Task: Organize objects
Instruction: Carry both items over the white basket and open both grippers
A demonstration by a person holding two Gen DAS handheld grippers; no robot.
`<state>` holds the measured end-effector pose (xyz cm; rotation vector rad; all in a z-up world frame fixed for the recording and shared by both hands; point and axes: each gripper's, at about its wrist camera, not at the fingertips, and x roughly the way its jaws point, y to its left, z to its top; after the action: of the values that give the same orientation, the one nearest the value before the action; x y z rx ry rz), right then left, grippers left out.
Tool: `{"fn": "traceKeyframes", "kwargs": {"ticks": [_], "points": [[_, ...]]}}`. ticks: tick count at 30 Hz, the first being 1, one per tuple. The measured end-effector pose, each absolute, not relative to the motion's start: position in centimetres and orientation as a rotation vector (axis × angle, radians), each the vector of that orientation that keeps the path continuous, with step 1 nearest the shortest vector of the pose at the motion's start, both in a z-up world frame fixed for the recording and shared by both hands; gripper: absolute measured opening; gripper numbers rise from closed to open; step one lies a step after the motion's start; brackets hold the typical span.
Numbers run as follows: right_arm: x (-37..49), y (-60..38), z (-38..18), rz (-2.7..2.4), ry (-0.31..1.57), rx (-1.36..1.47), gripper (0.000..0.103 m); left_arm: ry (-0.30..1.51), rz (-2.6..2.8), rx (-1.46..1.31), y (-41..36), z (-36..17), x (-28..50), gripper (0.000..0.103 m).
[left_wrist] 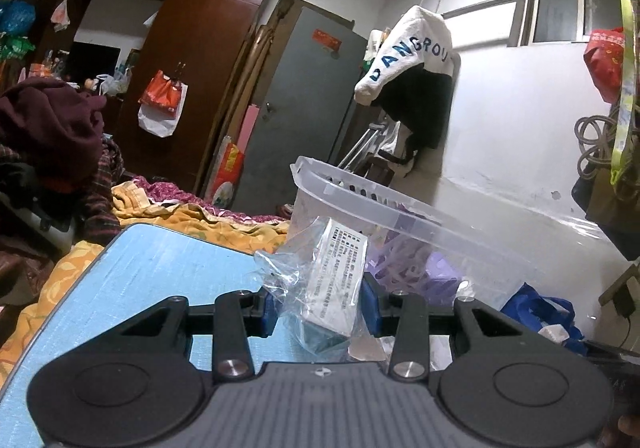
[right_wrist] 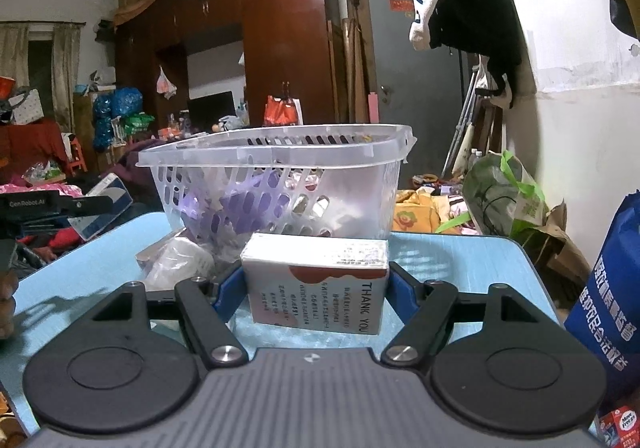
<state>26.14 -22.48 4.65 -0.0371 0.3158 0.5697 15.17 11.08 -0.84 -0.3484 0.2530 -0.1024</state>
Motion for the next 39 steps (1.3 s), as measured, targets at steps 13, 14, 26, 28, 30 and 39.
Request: {"fn": "traceKeyframes", "kwargs": {"ticks": [13,14,26,28,30,39], "points": [[24.6,-23.7,6.4,0.669,0.242,0.086,0.075,0.138,-0.184,-0.285,9.5,1.1,12.8,0.044],[24.1,-23.7,7.5,0.702,0.214,0.104,0.075,0.12,-0.201,-0.269,9.0,2.0,12.5,0.044],[33.5,-15.5,15.9,0.52,0.248,-0.141,0.077,0.277,-0.215,-0.219,4.3,10.6,23.2,0.05],[34.2,-14.8,15.5,0.508,0.264,-0.167,0.096,0.312,-0.186,-0.23,4.4,9.9,25.0,0.078],[33.6,-14.7,15.3,0.487,0.254,-0.165,0.103,0.347,-0.146,-0.24,4.6,9.4,25.8,0.089],[26.7,-18.6,10.9,0.619,0.326,-0.034,0.103,0.307,-0.164,-0.212,5.6,6.9,18.6,0.091]]}}
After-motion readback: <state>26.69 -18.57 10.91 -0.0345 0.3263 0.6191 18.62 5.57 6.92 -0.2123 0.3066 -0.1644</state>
